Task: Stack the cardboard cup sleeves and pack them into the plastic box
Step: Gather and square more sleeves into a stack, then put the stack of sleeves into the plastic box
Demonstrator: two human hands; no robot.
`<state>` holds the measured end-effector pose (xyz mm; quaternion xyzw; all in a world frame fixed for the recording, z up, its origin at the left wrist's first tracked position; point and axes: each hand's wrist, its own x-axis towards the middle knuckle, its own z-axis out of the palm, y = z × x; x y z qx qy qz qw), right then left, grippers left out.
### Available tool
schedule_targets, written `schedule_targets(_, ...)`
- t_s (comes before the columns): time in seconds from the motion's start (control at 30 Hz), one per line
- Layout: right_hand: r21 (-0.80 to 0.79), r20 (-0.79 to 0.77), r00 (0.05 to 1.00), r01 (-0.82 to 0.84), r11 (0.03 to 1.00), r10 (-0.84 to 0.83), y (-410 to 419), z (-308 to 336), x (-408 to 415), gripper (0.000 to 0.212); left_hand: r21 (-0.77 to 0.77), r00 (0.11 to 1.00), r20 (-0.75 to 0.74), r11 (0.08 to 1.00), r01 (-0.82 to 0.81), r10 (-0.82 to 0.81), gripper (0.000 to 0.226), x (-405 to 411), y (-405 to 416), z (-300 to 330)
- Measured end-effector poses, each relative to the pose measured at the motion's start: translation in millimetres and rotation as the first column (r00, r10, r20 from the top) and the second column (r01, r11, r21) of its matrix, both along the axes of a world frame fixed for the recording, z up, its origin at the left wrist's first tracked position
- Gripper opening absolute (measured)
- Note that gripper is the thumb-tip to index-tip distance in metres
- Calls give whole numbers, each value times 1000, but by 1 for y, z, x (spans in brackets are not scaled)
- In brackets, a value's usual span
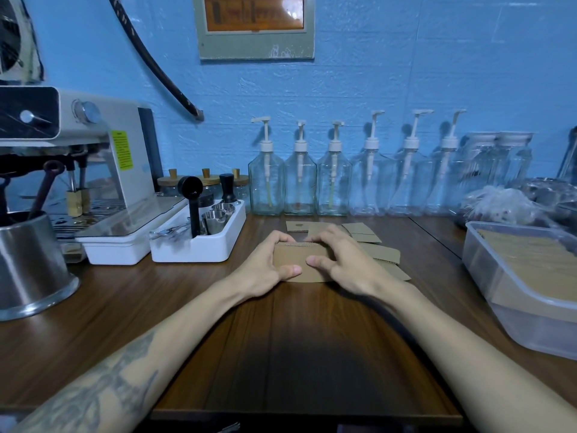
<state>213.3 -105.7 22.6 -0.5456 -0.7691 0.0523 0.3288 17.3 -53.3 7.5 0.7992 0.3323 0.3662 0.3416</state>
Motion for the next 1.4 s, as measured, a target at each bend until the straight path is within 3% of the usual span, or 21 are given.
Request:
schedule_targets(0.13, 21, 42, 999, 13, 1000, -14, 2, 4, -6, 34, 13, 1000, -9, 1000, 20, -20, 44, -1, 1, -1)
schedule_targets(0.37, -66, 40, 999, 33, 997, -30, -7, 12, -7, 21, -16, 999, -6, 999, 41, -41, 79, -11, 8, 0)
schedule_targets(0.53, -44, 54, 992, 117, 992, -115, -22, 27, 3, 23, -27, 999, -13, 999, 31, -32, 88, -11, 5, 5)
schedule_targets(0.8, -20, -55, 971, 232, 973, -232, -73, 75, 40, 17, 34, 989, -44, 989, 142, -140, 58, 35, -21, 15)
schedule_targets(1.07, 23, 5, 917, 399, 917, -399, -151, 115, 115, 9, 55, 962, -53, 961, 270, -267, 45, 113, -52, 16)
schedule_targets(1.3, -8, 74, 852, 521, 854, -519, -214, 113, 173, 20, -11, 963, 29, 963, 268, -268, 31, 199, -73, 15)
schedule_targets(1.4, -52, 128, 826, 558, 828, -549, -228, 106, 188, 25, -137, 956, 82, 947, 290, -281, 34, 224, -87, 16)
